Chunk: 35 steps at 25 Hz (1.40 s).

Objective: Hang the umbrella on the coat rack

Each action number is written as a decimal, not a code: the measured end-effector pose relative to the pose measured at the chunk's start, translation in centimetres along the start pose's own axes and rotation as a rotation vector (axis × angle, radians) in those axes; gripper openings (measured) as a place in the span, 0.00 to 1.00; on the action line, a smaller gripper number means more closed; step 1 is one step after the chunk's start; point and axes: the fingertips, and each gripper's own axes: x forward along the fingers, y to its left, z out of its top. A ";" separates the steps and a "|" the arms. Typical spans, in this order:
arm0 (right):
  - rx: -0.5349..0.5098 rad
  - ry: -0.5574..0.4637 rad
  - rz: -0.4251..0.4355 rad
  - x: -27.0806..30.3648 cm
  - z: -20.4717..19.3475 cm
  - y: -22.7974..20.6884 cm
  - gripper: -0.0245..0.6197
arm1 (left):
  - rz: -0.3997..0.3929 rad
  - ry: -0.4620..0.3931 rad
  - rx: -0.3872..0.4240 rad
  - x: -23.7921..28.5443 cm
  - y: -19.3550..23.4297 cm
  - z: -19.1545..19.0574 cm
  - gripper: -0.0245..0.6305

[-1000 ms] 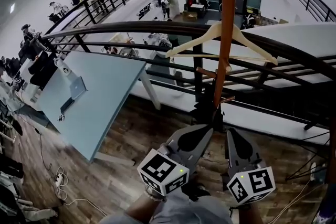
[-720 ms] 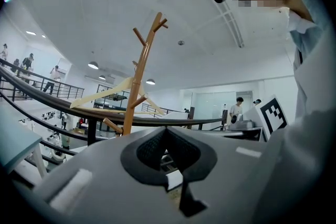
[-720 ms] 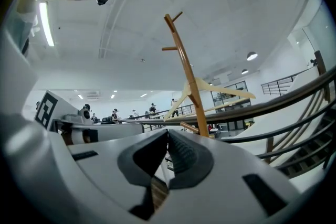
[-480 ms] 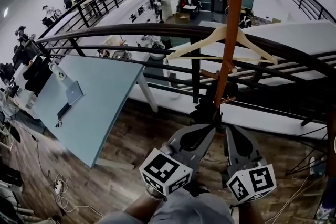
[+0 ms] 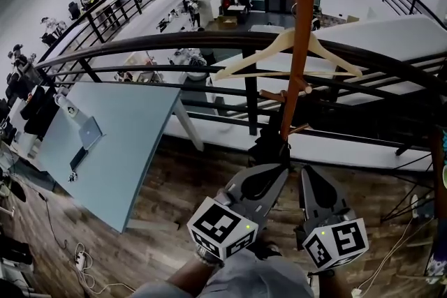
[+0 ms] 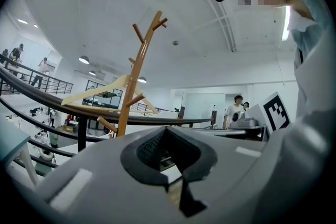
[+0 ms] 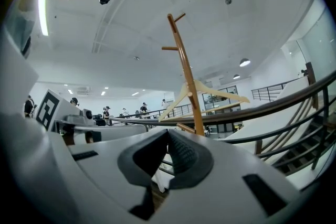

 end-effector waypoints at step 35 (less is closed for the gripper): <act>-0.011 0.038 0.021 0.4 -1.0 1.4 0.04 | 0.003 0.019 -0.006 -1.2 0.3 -0.7 0.04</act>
